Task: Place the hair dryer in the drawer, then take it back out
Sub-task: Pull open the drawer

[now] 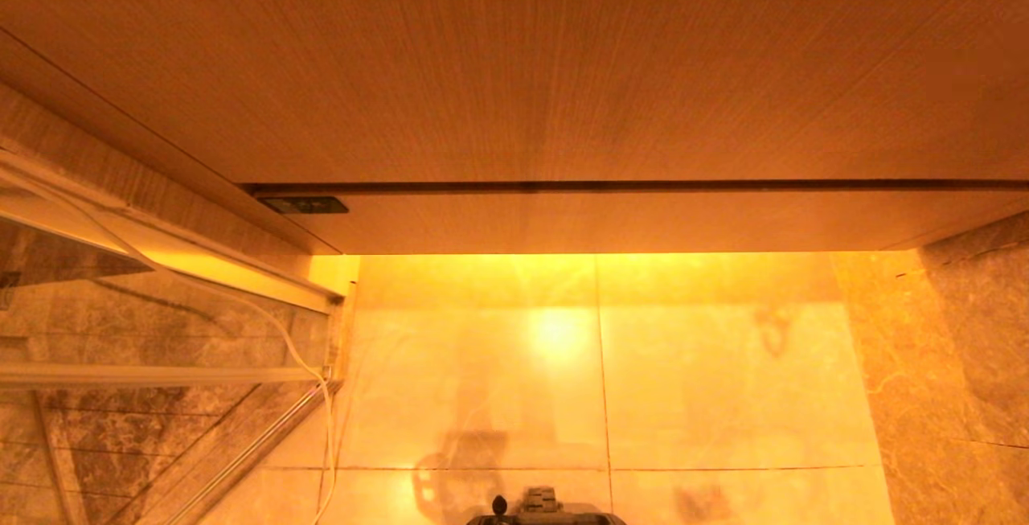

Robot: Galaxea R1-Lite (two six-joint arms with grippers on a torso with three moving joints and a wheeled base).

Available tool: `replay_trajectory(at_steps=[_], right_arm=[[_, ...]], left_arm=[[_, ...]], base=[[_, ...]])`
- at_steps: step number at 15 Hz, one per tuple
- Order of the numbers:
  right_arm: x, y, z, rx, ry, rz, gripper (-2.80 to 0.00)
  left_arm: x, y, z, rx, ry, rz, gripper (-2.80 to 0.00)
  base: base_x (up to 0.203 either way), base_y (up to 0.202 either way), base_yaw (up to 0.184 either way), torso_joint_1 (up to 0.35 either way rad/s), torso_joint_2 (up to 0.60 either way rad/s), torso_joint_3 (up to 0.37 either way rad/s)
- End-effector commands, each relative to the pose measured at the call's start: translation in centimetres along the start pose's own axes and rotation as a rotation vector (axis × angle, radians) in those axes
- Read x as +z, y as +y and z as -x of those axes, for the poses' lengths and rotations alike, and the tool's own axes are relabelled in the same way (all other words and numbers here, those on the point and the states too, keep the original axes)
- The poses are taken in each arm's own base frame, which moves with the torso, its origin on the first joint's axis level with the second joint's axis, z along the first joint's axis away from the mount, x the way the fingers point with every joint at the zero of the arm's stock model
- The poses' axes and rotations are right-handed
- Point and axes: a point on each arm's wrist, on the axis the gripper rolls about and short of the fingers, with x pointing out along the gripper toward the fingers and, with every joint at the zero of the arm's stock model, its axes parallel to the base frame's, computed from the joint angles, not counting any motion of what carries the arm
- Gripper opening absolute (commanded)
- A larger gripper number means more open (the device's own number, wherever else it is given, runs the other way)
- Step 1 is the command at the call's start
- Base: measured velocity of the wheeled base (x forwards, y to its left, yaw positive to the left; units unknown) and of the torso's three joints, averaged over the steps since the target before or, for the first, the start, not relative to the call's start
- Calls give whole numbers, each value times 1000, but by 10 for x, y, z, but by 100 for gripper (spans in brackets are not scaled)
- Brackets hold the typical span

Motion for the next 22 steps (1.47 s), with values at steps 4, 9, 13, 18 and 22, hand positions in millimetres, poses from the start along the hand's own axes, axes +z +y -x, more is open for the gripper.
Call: replay_trajectory(at_steps=[4, 9, 13, 18, 22], right_arm=[[23, -11, -32, 103, 217, -86, -280], [16, -25, -64, 107, 430, 169, -280], [-1, -30, -77, 276, 577, 515, -280], [0, -44, -122, 492, 612, 865, -280], [13, -64, -186, 431, 516, 1196, -280]], left_arm=[[0, 0, 0, 0, -1, 0, -280], [0, 0, 0, 0, 0, 0, -280], [0, 0, 0, 0, 0, 0, -280], [0, 0, 0, 0, 0, 0, -280], [0, 0, 0, 0, 0, 0, -280]], base=[[0, 0, 0, 0, 0, 0], [0, 0, 0, 0, 0, 0], [0, 0, 0, 0, 0, 0], [0, 0, 0, 0, 0, 0], [0, 0, 0, 0, 0, 0]])
